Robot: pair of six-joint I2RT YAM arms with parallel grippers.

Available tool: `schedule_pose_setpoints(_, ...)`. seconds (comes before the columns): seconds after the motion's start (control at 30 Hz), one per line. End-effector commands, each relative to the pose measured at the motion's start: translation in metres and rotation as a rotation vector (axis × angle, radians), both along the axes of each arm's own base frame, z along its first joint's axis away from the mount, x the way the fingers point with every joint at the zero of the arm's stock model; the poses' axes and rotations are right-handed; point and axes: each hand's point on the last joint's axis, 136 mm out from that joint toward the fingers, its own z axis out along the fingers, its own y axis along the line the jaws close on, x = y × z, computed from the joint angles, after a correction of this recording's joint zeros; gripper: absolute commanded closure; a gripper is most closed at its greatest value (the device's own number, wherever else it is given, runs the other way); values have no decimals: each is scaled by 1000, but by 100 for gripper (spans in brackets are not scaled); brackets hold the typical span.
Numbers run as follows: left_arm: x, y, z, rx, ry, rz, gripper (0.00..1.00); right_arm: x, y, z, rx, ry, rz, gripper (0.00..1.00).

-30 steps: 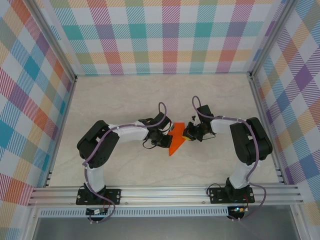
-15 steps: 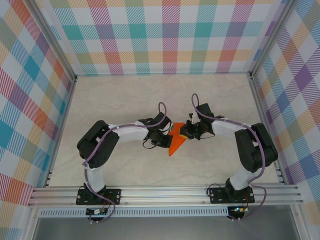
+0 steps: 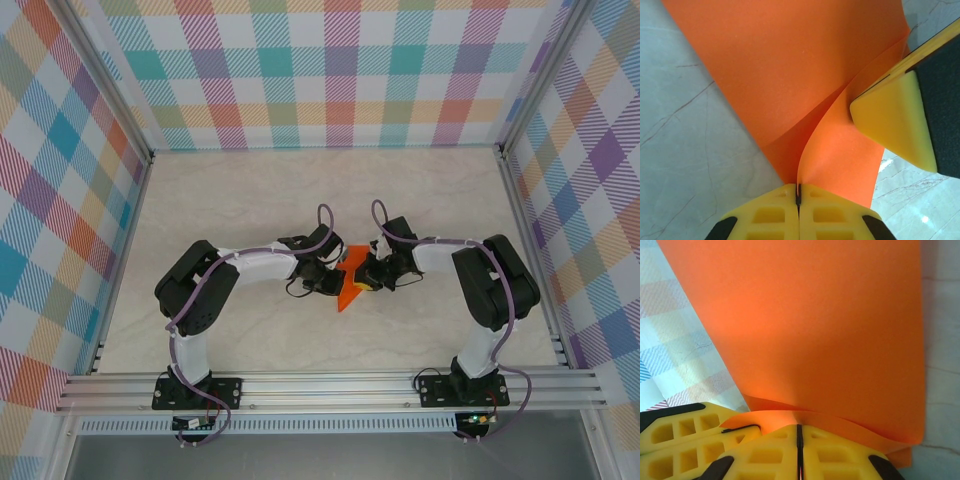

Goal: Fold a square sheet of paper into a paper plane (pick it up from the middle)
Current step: Third fold the triangle at the center of the table.

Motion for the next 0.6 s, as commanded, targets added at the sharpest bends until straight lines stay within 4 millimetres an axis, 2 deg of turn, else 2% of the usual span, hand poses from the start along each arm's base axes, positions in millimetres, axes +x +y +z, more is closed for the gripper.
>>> schedule_pose_setpoints(0.0,-5,14,-15,84,33,13,90,-12,-18,-24,-113,39,-4,91)
schedule_pose_setpoints(0.1,2,12,8,54,-10,39,79,-11,-20,-23,-125,33,-10,91)
schedule_pose_setpoints(0.23,10,15,37,35,-63,112,70,-11,-19,-24,-124,36,-16,91)
schedule_pose_setpoints(0.37,4,13,59,-47,-61,153,73,-10,-20,-26,-125,41,-27,91)
schedule_pose_setpoints(0.5,-13,-13,74,-243,35,131,83,-11,-20,-27,-125,44,-32,91)
schedule_pose_setpoints(0.57,-17,-22,73,-293,70,138,87,-11,-20,-28,-128,46,-33,91)
